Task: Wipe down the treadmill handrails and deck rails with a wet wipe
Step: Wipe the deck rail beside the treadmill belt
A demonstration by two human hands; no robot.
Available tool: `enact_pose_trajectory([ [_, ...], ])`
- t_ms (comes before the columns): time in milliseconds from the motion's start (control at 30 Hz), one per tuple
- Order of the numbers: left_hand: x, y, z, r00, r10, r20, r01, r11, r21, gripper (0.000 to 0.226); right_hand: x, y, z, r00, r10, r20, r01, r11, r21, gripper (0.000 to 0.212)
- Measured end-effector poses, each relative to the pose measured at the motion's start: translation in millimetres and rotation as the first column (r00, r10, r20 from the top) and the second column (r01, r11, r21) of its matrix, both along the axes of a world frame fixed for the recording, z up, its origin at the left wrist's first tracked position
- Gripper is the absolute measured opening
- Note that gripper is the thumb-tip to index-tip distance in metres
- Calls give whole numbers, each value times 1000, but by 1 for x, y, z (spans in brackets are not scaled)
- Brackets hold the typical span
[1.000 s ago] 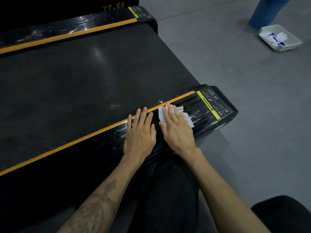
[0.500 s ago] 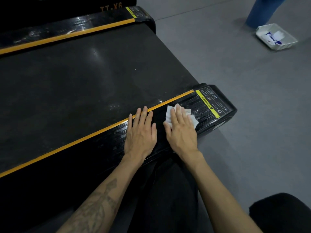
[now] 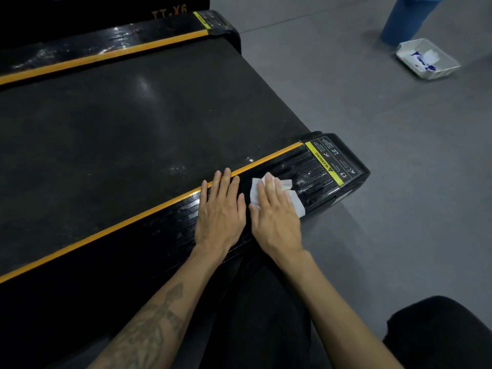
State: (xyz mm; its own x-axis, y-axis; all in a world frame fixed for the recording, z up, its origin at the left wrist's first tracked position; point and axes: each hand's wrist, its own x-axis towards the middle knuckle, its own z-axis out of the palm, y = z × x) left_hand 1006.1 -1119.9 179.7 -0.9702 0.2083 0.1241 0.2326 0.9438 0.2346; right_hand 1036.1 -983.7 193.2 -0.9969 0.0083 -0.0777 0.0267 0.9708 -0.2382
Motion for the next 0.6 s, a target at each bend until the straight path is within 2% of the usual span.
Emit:
enact_pose_trajectory([
  [100, 0, 0, 0, 1000, 1, -4, -1, 1000, -1, 53, -15, 15, 8, 999, 37, -3, -37, 999, -11, 58],
  [267, 1, 0, 1, 1000, 3, 4, -3, 1000, -8, 53, 7, 6, 7, 996, -85, -23, 83, 994, -74, 64],
  [367, 0, 0, 3, 1000, -2, 16, 2, 1000, -15, 54, 5, -3, 7, 998, -59, 3, 59, 990, -125, 66],
  [500, 2, 1, 5, 1000, 3, 19, -3, 1000, -2, 54, -12, 19, 11, 1000, 21, -1, -21, 1000, -15, 58],
  [600, 1, 1, 6, 1000, 4, 22, -4, 1000, -8, 54, 3, 26, 8, 999, -40, -7, 40, 995, 92, 57],
])
